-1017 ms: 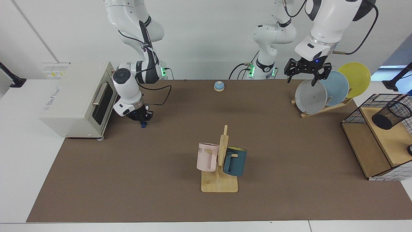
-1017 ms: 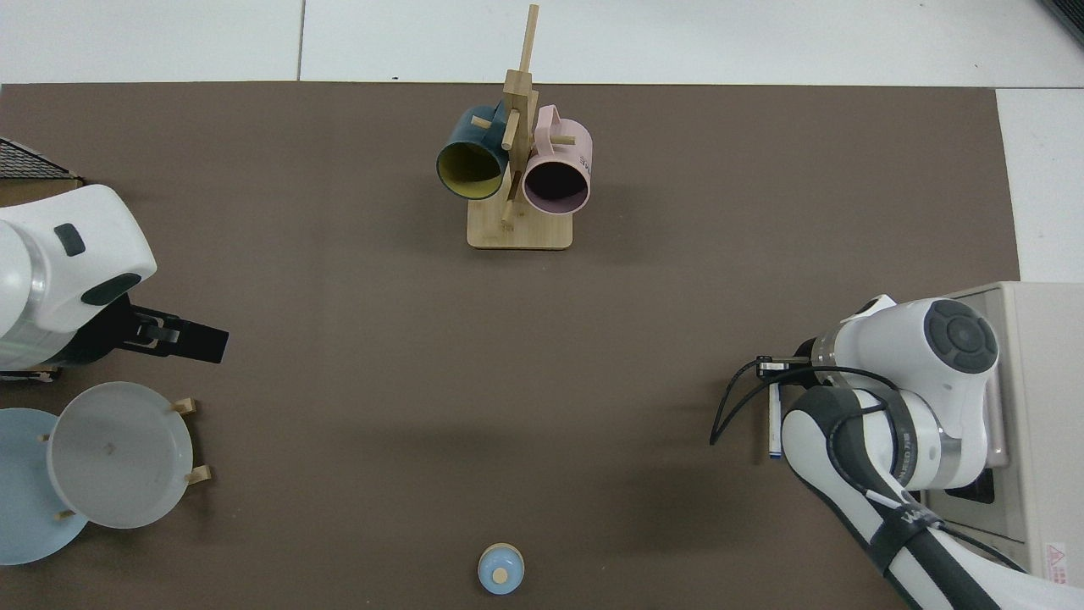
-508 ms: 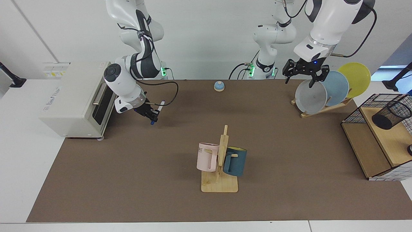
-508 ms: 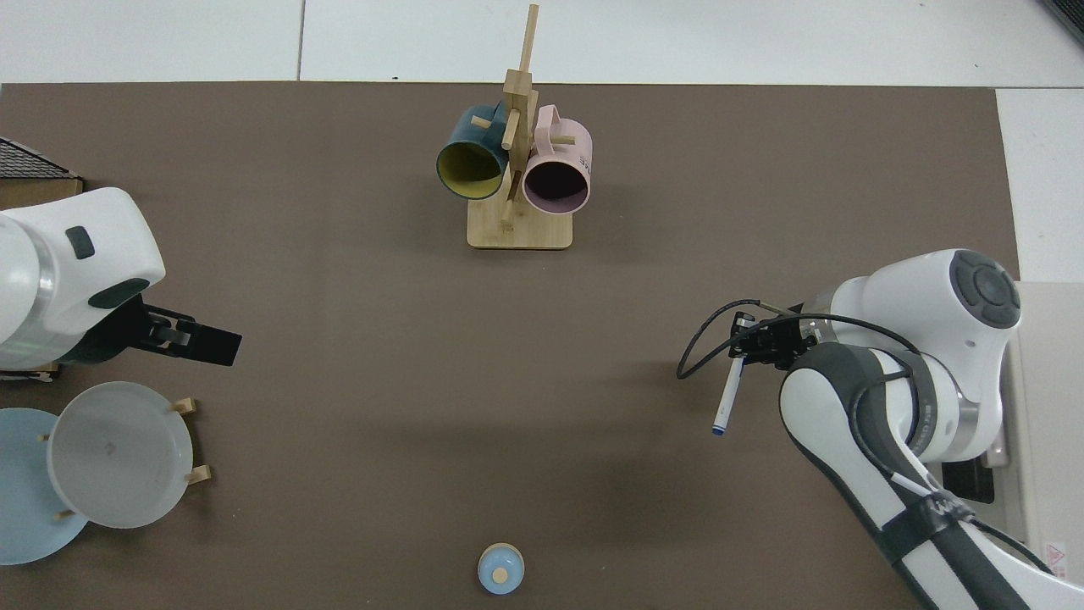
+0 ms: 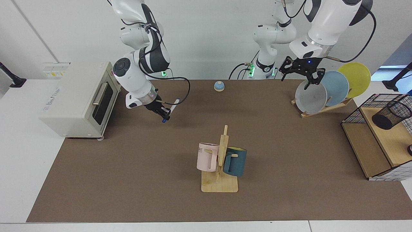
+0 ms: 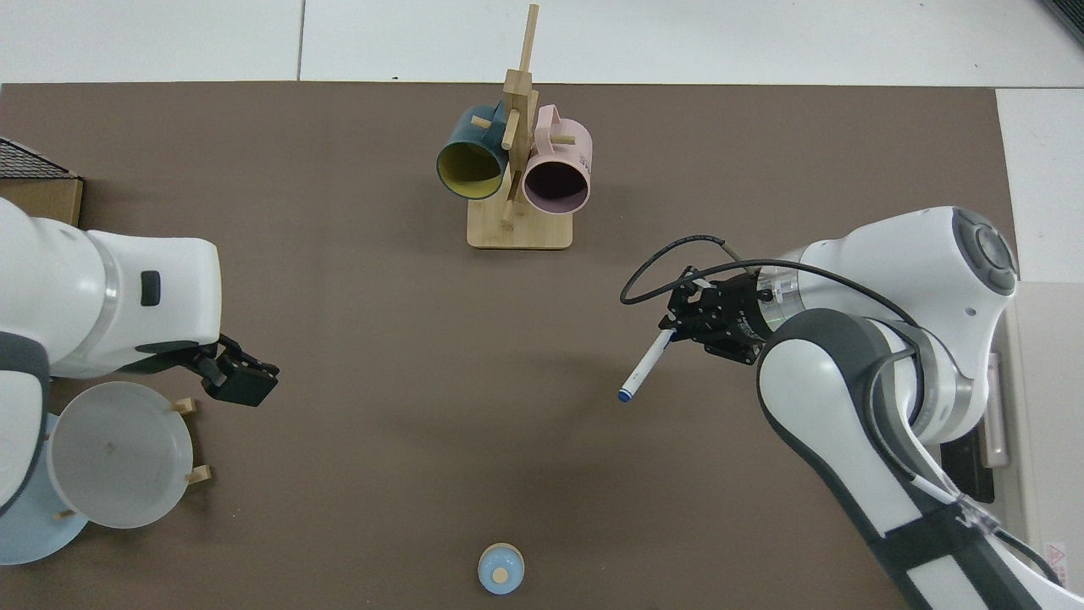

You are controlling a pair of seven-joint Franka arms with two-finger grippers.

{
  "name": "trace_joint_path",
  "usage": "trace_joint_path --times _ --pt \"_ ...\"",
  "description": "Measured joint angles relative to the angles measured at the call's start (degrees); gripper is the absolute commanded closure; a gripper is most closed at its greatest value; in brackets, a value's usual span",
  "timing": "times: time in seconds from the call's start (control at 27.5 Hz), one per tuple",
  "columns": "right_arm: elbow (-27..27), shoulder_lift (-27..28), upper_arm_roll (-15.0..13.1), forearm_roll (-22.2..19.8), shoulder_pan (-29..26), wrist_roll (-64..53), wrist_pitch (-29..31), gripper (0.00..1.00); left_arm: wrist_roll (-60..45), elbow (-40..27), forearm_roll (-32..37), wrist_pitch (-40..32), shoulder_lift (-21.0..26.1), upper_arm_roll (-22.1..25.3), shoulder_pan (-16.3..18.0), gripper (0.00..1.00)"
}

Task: Put markers into pen holder
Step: 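Lift the marker with the right gripper while the left gripper approaches, then grasp the marker's free end with the left gripper while the right gripper holds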

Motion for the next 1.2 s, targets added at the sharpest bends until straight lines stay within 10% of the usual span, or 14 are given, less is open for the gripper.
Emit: trace_joint_path --times 0.76,1.2 --pt "9.27 4.34 0.06 19.2 7.51 23.75 3.25 1.0 28.41 -2.24 -0.68 9.24 -0.14 -3.58 -5.34 0.0" --pt "9.59 4.45 0.15 19.99 13.41 36.2 10.05 1.0 37.42 -3.16 -0.69 15.73 -0.15 -6.48 -6.43 0.0"
